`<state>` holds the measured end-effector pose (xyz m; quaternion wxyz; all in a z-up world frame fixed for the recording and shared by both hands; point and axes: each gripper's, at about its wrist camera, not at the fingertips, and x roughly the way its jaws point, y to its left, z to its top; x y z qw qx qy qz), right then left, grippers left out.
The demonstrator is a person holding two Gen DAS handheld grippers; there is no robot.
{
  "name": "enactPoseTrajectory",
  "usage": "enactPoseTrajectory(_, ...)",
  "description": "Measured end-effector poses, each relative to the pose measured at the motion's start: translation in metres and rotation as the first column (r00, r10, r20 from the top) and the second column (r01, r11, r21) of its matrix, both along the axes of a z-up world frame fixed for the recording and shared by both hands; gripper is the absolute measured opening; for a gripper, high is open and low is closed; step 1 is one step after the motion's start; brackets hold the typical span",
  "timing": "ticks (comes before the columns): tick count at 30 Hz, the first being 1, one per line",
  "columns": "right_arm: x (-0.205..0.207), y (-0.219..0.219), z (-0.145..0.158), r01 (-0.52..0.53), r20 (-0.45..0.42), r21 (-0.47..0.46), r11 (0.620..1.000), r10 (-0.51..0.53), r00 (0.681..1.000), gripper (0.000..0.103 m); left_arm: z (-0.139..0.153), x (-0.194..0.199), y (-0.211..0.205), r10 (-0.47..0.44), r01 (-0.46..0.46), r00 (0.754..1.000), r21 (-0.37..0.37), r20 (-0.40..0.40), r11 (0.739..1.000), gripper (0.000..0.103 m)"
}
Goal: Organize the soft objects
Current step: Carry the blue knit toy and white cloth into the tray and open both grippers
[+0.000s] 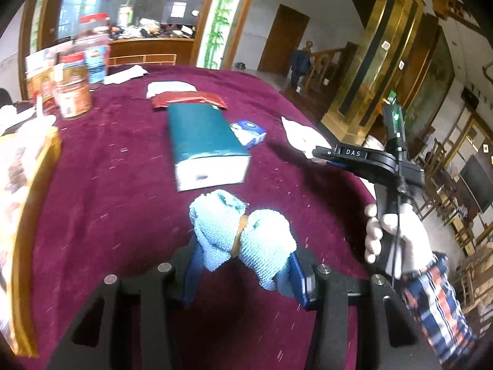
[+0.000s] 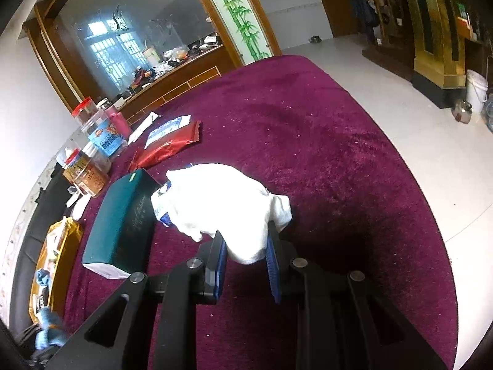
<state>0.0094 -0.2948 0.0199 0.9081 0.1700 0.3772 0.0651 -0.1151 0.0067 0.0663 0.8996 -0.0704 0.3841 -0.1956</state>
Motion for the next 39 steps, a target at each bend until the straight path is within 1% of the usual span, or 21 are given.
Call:
enactPoseTrajectory(5, -0.002, 0.005, 0.001, 0.016, 0.005, -0.032, 0.999, -0.016, 1.0, 0.023, 0.008, -0.028, 0.056, 0.086, -0.086, 0.996, -0.02, 0.021, 0.996, 0.051)
enactPoseTrajectory(8, -0.01, 0.012, 0.009, 0.01, 0.017, -0.056, 0.998, -0.01, 1.0, 0.023, 0.012, -0.041, 0.097, 0.161, -0.16, 0.986, -0.027, 0.034, 0.987, 0.051)
enactPoseTrajectory(11, -0.028, 0.026, 0.023, -0.035, 0.029, -0.02, 0.999, 0.036, 0.999, 0.023, 0.015, -0.052, 0.138, 0.238, -0.237, 0.97, -0.033, 0.045, 0.971, 0.052)
enactPoseTrajectory(13, -0.038, 0.044, 0.036, -0.083, 0.046, -0.021, 0.996, 0.084, 0.995, 0.023, 0.014, -0.059, 0.168, 0.307, -0.306, 0.95, -0.025, 0.054, 0.952, 0.052)
enactPoseTrajectory(16, -0.052, 0.078, 0.056, -0.168, 0.077, -0.032, 0.985, 0.17, 0.982, 0.023, 0.009, -0.063, 0.204, 0.388, -0.387, 0.92, -0.035, 0.046, 0.921, 0.052)
enactPoseTrajectory(18, -0.058, 0.103, 0.066, -0.226, 0.088, -0.034, 0.974, 0.228, 0.97, 0.023, 0.002, -0.064, 0.229, 0.453, -0.452, 0.891, -0.046, 0.025, 0.891, 0.052)
enactPoseTrajectory(21, -0.066, 0.146, 0.074, -0.317, 0.093, -0.038, 0.948, 0.319, 0.943, 0.023, -0.009, -0.062, 0.253, 0.508, -0.508, 0.861, -0.035, -0.013, 0.861, 0.052)
enactPoseTrajectory(23, -0.069, 0.176, 0.075, -0.378, 0.089, -0.036, 0.925, 0.38, 0.921, 0.023, -0.017, -0.057, 0.264, 0.53, -0.531, 0.847, -0.02, -0.032, 0.847, 0.052)
enactPoseTrajectory(25, -0.073, 0.204, 0.074, -0.43, 0.082, -0.037, 0.902, 0.432, 0.898, 0.023, -0.023, -0.054, 0.271, 0.542, -0.543, 0.839, -0.005, -0.043, 0.84, 0.052)
enactPoseTrajectory(27, -0.075, 0.234, 0.071, -0.479, 0.067, -0.028, 0.877, 0.48, 0.875, 0.023, -0.029, -0.05, 0.277, 0.559, -0.559, 0.827, 0.026, -0.055, 0.829, 0.058)
enactPoseTrajectory(28, -0.076, 0.249, 0.069, -0.506, 0.056, -0.017, 0.862, 0.506, 0.861, 0.023, -0.032, -0.048, 0.279, 0.566, -0.565, 0.822, 0.03, -0.063, 0.825, 0.059)
enactPoseTrajectory(29, -0.076, 0.264, 0.067, -0.532, 0.045, -0.007, 0.847, 0.532, 0.846, 0.023, -0.036, -0.046, 0.28, 0.565, -0.565, 0.822, 0.021, -0.074, 0.825, 0.061)
enactPoseTrajectory(30, -0.077, 0.277, 0.065, -0.553, 0.036, -0.006, 0.833, 0.553, 0.833, 0.023, -0.036, -0.045, 0.279, 0.562, -0.561, 0.824, 0.031, -0.069, 0.827, 0.063)
enactPoseTrajectory(32, -0.081, 0.301, 0.062, -0.589, 0.02, -0.019, 0.808, 0.59, 0.807, 0.023, -0.038, -0.042, 0.271, 0.555, -0.55, 0.83, 0.09, -0.052, 0.83, 0.068)
enactPoseTrajectory(33, -0.082, 0.31, 0.061, -0.605, 0.013, -0.024, 0.796, 0.605, 0.796, 0.023, -0.039, -0.041, 0.269, 0.552, -0.546, 0.832, 0.107, -0.046, 0.831, 0.069)
enactPoseTrajectory(34, -0.085, 0.324, 0.059, -0.628, 0.0, -0.028, 0.777, 0.629, 0.778, 0.023, -0.039, -0.042, 0.267, 0.551, -0.544, 0.834, 0.112, -0.041, 0.832, 0.07)
enactPoseTrajectory(35, -0.087, 0.336, 0.057, -0.647, -0.012, -0.034, 0.762, 0.647, 0.762, 0.023, -0.037, -0.044, 0.268, 0.552, -0.547, 0.833, 0.094, -0.04, 0.832, 0.07)
enactPoseTrajectory(37, -0.094, 0.357, 0.053, -0.682, -0.034, -0.045, 0.73, 0.681, 0.731, 0.023, -0.033, -0.053, 0.276, 0.549, -0.549, 0.835, 0.01, -0.043, 0.836, 0.072)
enactPoseTrajectory(39, -0.099, 0.377, 0.048, -0.711, -0.055, -0.055, 0.701, 0.709, 0.703, 0.023, -0.025, -0.064, 0.288, 0.558, -0.559, 0.829, -0.068, -0.031, 0.826, 0.073)
